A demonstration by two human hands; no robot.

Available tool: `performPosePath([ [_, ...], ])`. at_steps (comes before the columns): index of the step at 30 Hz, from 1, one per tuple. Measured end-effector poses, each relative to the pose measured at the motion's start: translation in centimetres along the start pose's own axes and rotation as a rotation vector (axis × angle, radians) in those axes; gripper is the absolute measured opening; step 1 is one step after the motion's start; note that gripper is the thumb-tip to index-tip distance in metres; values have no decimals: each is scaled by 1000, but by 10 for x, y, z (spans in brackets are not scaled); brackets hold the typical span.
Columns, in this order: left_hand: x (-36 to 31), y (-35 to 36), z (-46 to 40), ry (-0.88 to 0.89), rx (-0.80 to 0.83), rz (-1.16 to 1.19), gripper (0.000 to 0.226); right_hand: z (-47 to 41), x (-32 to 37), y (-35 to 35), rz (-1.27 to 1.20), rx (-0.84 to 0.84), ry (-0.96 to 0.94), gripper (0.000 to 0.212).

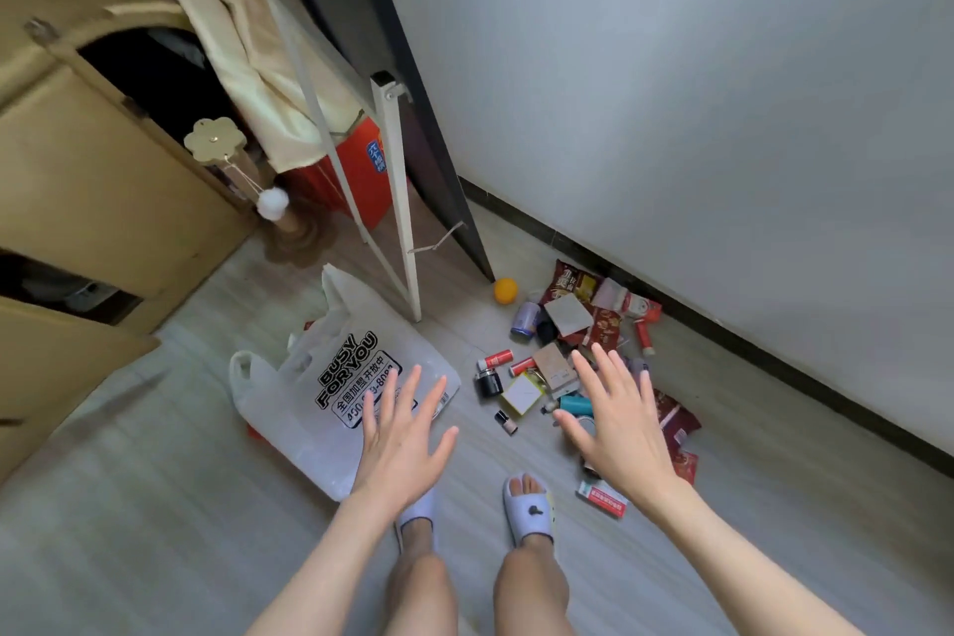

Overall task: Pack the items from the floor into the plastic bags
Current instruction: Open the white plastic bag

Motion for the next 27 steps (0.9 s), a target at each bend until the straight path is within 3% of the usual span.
performPosePath([
  [5, 75, 80, -66, 132, 46, -116, 61, -56, 3, 125, 34, 48, 14, 67],
  [11, 215, 208, -170, -26, -42, -94, 83, -115, -12, 326, 51, 25, 33, 71],
  [16, 283, 319, -216, 28, -29, -148, 81, -162, -16, 463, 152, 82, -101, 69],
  [23, 324, 375, -193, 32, -10, -79, 86, -143, 8, 526, 112, 37, -77, 68],
  [27, 325, 367, -138, 56, -32, -69, 86, -97, 12, 498, 201, -34, -72, 65],
])
Point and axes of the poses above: each hand's wrist, its own z-axis away from the middle knuckle, its own y-axis out of the palm, x = y × z, the point moved 5 cm from there along -z, towards the middle knuckle, and after that the axes turned 8 degrees about z, right-handed, at the moved point
